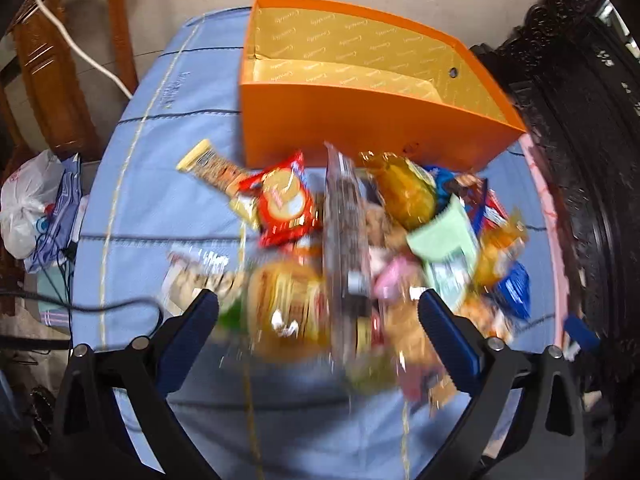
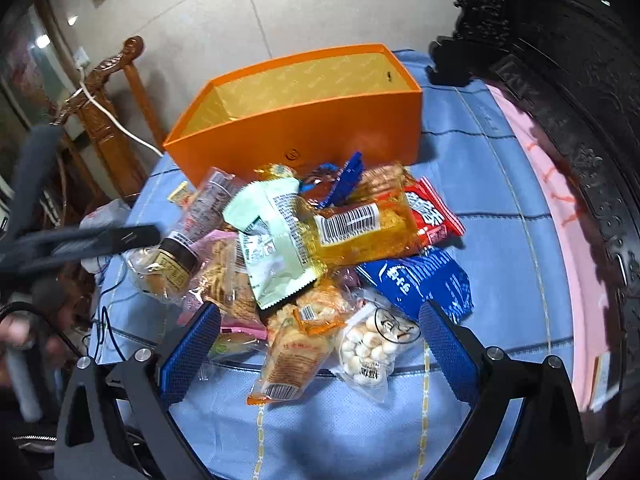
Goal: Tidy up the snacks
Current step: 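Grasp the clear brown-labelled tube pack with the left gripper while the right grasps the yellow bread bag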
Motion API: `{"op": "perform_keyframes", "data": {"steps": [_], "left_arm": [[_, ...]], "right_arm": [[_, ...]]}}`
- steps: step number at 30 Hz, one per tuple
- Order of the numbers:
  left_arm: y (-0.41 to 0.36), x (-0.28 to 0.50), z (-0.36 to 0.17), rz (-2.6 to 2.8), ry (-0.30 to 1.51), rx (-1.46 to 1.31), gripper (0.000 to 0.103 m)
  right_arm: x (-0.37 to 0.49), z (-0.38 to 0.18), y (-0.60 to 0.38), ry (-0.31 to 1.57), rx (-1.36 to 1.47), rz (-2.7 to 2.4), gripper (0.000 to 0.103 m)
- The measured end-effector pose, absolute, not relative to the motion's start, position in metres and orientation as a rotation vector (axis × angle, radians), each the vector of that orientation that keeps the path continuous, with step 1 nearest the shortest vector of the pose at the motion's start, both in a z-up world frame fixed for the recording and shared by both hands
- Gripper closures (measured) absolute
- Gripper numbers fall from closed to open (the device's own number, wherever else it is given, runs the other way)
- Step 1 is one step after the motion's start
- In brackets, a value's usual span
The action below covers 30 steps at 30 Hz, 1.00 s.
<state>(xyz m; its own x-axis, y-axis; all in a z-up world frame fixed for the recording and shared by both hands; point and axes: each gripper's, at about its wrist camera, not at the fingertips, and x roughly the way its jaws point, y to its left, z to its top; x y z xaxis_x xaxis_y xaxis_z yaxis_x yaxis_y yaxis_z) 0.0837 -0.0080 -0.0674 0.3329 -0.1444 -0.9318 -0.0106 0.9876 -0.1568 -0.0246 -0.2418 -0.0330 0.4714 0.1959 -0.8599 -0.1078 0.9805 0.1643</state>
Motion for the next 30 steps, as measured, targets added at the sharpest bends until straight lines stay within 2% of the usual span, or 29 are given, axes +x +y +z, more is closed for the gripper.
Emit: {"op": "perform_keyframes", "data": {"steps": [4, 6, 7, 8, 12, 13, 15, 16, 17, 18, 21, 23, 24, 25, 26, 30], "left_arm": [[-0.027, 0.119, -0.089, -0.067, 1.267, -0.082, 0.006], [-0.032, 0.131, -0.103, -0.063, 1.301, -0.073, 0.011], [-0.033, 0.134, -0.108, -0.06, 1.317, -0.077, 0.026], [-0.035, 0.139, -0.115, -0.058, 1.344, -0.076, 0.036], [-0.038, 0.146, -0.127, -0.031, 1.366, -0.058, 0.05], [-0.037, 0.146, -0.126, -0.047, 1.362, -0.086, 0.078], [-0.031, 0.144, -0.124, -0.076, 1.356, -0.198, 0.078], [-0.029, 0.142, -0.122, -0.086, 1.342, -0.212, 0.078], [-0.028, 0.139, -0.119, -0.109, 1.329, -0.222, 0.078], [-0.025, 0.135, -0.117, -0.133, 1.325, -0.24, 0.078], [-0.016, 0.123, -0.112, -0.159, 1.308, -0.29, 0.078], [-0.011, 0.12, -0.113, -0.168, 1.309, -0.316, 0.078], [-0.009, 0.12, -0.113, -0.174, 1.302, -0.338, 0.078], [-0.009, 0.118, -0.111, -0.175, 1.3, -0.348, 0.078], [-0.008, 0.121, -0.11, -0.176, 1.3, -0.35, 0.078], [-0.007, 0.115, -0.11, -0.184, 1.297, -0.354, 0.078]], "right_arm": [[-0.021, -0.032, -0.245, 1.065, 0.057, 0.214, 0.004], [-0.019, -0.034, -0.251, 1.074, 0.055, 0.214, 0.004], [-0.017, -0.036, -0.256, 1.084, 0.062, 0.211, 0.004], [-0.015, -0.038, -0.26, 1.091, 0.07, 0.209, 0.004], [-0.001, -0.051, -0.276, 1.133, 0.113, 0.184, 0.004], [0.003, -0.056, -0.279, 1.142, 0.117, 0.177, 0.004], [0.015, -0.07, -0.288, 1.181, 0.134, 0.145, 0.021], [0.021, -0.075, -0.29, 1.196, 0.155, 0.148, 0.038], [0.028, -0.08, -0.293, 1.215, 0.189, 0.161, 0.049], [0.032, -0.083, -0.293, 1.226, 0.206, 0.166, 0.05], [0.05, -0.085, -0.287, 1.213, 0.2, 0.178, 0.048], [0.063, -0.092, -0.275, 1.225, 0.097, 0.174, 0.029], [0.066, -0.094, -0.272, 1.227, 0.073, 0.171, 0.024], [0.071, -0.096, -0.272, 1.211, 0.053, 0.17, 0.014], [0.076, -0.097, -0.272, 1.208, 0.044, 0.169, 0.011], [0.084, -0.089, -0.277, 1.211, 0.06, 0.215, 0.011]]}}
